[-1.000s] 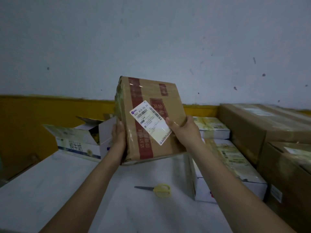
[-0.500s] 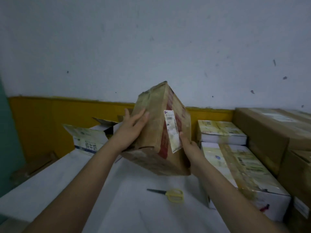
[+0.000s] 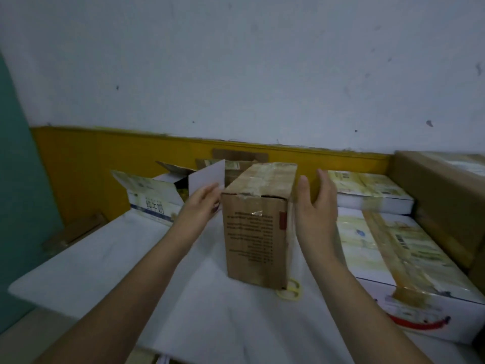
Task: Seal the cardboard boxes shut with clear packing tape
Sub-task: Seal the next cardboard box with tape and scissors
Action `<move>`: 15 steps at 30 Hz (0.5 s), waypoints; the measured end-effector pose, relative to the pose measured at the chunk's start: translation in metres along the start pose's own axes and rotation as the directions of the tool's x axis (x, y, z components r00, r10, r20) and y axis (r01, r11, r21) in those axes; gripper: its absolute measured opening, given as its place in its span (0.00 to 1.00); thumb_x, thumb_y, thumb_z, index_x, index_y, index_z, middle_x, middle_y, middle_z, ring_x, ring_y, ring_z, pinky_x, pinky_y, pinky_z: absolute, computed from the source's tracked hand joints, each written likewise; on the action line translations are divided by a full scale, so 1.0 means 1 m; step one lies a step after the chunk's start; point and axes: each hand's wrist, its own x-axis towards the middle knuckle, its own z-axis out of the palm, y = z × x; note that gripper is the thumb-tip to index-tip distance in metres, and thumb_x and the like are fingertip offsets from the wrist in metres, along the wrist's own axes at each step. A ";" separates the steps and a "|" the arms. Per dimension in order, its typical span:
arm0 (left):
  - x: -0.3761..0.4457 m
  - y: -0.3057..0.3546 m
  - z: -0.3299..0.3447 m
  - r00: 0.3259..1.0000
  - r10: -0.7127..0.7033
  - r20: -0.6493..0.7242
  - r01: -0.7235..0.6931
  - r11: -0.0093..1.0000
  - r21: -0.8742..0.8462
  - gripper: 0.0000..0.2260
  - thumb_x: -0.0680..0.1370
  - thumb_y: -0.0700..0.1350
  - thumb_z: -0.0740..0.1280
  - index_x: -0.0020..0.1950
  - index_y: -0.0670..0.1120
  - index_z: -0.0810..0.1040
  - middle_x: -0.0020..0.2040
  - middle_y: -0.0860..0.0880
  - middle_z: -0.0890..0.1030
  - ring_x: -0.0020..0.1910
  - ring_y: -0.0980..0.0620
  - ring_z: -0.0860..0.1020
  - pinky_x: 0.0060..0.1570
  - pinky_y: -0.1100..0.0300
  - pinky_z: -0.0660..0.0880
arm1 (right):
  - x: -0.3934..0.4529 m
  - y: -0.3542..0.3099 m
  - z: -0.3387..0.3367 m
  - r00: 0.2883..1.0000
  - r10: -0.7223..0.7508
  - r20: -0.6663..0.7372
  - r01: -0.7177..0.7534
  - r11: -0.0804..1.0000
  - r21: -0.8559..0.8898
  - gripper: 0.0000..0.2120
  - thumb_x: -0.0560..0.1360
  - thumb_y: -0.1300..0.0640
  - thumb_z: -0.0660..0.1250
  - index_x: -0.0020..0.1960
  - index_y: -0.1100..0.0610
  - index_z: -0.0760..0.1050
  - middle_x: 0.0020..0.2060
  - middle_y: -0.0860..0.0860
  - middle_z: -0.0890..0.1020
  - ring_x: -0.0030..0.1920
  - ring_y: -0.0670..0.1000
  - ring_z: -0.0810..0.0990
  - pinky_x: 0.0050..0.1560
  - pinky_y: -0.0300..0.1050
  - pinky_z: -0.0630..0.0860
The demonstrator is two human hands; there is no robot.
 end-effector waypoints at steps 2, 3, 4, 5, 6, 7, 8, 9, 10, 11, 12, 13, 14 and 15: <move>-0.042 -0.022 -0.033 0.971 0.013 -0.238 0.005 0.997 0.075 0.10 0.83 0.48 0.65 0.63 0.50 0.78 0.58 0.50 0.81 0.57 0.50 0.80 0.59 0.53 0.78 | -0.022 -0.014 0.002 0.936 -0.331 -0.121 0.333 0.943 -0.004 0.18 0.83 0.52 0.58 0.70 0.57 0.71 0.69 0.51 0.71 0.70 0.49 0.68 0.69 0.41 0.64; -0.067 -0.035 -0.048 0.938 -0.012 -0.345 0.038 0.997 0.066 0.07 0.82 0.45 0.66 0.59 0.49 0.79 0.53 0.49 0.81 0.52 0.50 0.80 0.55 0.53 0.78 | -0.037 -0.016 0.009 0.881 -0.462 -0.102 0.463 0.886 -0.013 0.15 0.82 0.55 0.58 0.65 0.60 0.74 0.64 0.53 0.74 0.66 0.51 0.71 0.67 0.43 0.66; -0.091 -0.047 -0.061 0.896 -0.057 -0.441 0.083 0.996 0.040 0.05 0.82 0.43 0.67 0.57 0.47 0.78 0.50 0.48 0.80 0.48 0.50 0.79 0.51 0.53 0.78 | -0.053 -0.015 0.021 0.813 -0.582 -0.027 0.582 0.813 -0.010 0.14 0.81 0.57 0.59 0.60 0.62 0.77 0.59 0.55 0.77 0.62 0.52 0.74 0.64 0.44 0.68; -0.114 -0.058 -0.070 0.852 -0.115 -0.511 0.138 0.990 0.008 0.04 0.81 0.41 0.67 0.56 0.45 0.76 0.47 0.48 0.79 0.44 0.51 0.78 0.48 0.54 0.77 | -0.071 -0.012 0.035 0.730 -0.678 0.088 0.679 0.734 0.018 0.12 0.80 0.59 0.59 0.56 0.62 0.79 0.55 0.56 0.79 0.57 0.53 0.76 0.61 0.45 0.71; -0.134 -0.069 -0.075 0.813 -0.179 -0.554 0.201 0.979 -0.022 0.05 0.80 0.41 0.68 0.55 0.44 0.75 0.45 0.48 0.77 0.41 0.52 0.76 0.45 0.57 0.76 | -0.088 -0.006 0.052 0.637 -0.738 0.221 0.746 0.663 0.062 0.11 0.79 0.60 0.60 0.53 0.62 0.80 0.51 0.56 0.81 0.53 0.54 0.77 0.56 0.46 0.73; -0.153 -0.081 -0.078 0.774 -0.256 -0.579 0.274 0.960 -0.058 0.06 0.80 0.40 0.69 0.53 0.42 0.73 0.43 0.47 0.76 0.38 0.53 0.74 0.40 0.60 0.75 | -0.105 0.003 0.071 0.551 -0.755 0.355 0.778 0.619 0.110 0.10 0.79 0.60 0.61 0.51 0.61 0.81 0.49 0.55 0.81 0.50 0.54 0.78 0.51 0.47 0.74; -0.167 -0.091 -0.079 0.746 -0.329 -0.579 0.347 0.934 -0.084 0.06 0.80 0.40 0.69 0.50 0.42 0.73 0.41 0.47 0.74 0.36 0.54 0.73 0.39 0.60 0.73 | -0.121 0.013 0.088 0.497 -0.727 0.474 0.774 0.618 0.137 0.09 0.79 0.60 0.62 0.51 0.59 0.81 0.47 0.53 0.81 0.48 0.53 0.79 0.47 0.49 0.75; -0.175 -0.102 -0.078 0.729 -0.396 -0.558 0.408 0.906 -0.110 0.08 0.79 0.42 0.70 0.45 0.43 0.72 0.39 0.47 0.73 0.35 0.53 0.72 0.40 0.58 0.70 | -0.135 0.024 0.104 0.485 -0.653 0.582 0.730 0.669 0.142 0.09 0.79 0.59 0.62 0.51 0.58 0.81 0.47 0.51 0.81 0.47 0.52 0.79 0.46 0.50 0.75; -0.180 -0.110 -0.077 0.730 -0.448 -0.516 0.454 0.882 -0.124 0.12 0.79 0.44 0.71 0.41 0.45 0.70 0.39 0.47 0.73 0.35 0.53 0.71 0.41 0.57 0.69 | -0.146 0.036 0.117 0.500 -0.553 0.666 0.653 0.746 0.130 0.10 0.79 0.58 0.61 0.53 0.56 0.81 0.48 0.50 0.80 0.49 0.51 0.78 0.47 0.49 0.76; -0.183 -0.115 -0.075 0.732 -0.494 -0.469 0.503 0.856 -0.118 0.13 0.79 0.46 0.71 0.40 0.47 0.69 0.40 0.49 0.72 0.37 0.53 0.72 0.43 0.57 0.68 | -0.153 0.048 0.126 0.513 -0.453 0.729 0.567 0.817 0.108 0.10 0.80 0.57 0.61 0.55 0.55 0.80 0.50 0.49 0.79 0.51 0.50 0.78 0.49 0.47 0.75; -0.183 -0.116 -0.075 0.737 -0.541 -0.405 0.536 0.833 -0.137 0.11 0.79 0.49 0.71 0.44 0.48 0.70 0.45 0.52 0.73 0.43 0.53 0.74 0.47 0.57 0.68 | -0.156 0.057 0.132 0.518 -0.365 0.774 0.494 0.866 0.077 0.10 0.81 0.56 0.61 0.58 0.54 0.79 0.52 0.48 0.78 0.53 0.49 0.77 0.50 0.45 0.75; -0.181 -0.117 -0.076 0.740 -0.579 -0.341 0.571 0.810 -0.136 0.12 0.79 0.52 0.71 0.55 0.47 0.72 0.53 0.53 0.74 0.52 0.51 0.76 0.52 0.58 0.68 | -0.157 0.064 0.135 0.519 -0.291 0.804 0.438 0.898 0.042 0.11 0.81 0.56 0.61 0.59 0.53 0.79 0.53 0.47 0.78 0.53 0.48 0.77 0.51 0.43 0.74; -0.178 -0.120 -0.079 0.750 -0.599 -0.281 0.594 0.797 -0.111 0.23 0.78 0.55 0.71 0.67 0.47 0.69 0.60 0.53 0.74 0.61 0.50 0.75 0.57 0.59 0.68 | -0.157 0.069 0.136 0.520 -0.237 0.820 0.391 0.920 0.017 0.11 0.81 0.56 0.61 0.59 0.53 0.79 0.54 0.47 0.77 0.52 0.47 0.76 0.51 0.41 0.73; -0.175 -0.127 -0.085 0.755 -0.624 -0.200 0.621 0.779 -0.090 0.35 0.75 0.60 0.73 0.76 0.47 0.64 0.67 0.53 0.74 0.65 0.50 0.75 0.60 0.60 0.69 | -0.156 0.073 0.134 0.527 -0.210 0.823 0.349 0.937 0.015 0.10 0.81 0.57 0.62 0.59 0.53 0.79 0.53 0.47 0.77 0.49 0.45 0.76 0.51 0.39 0.72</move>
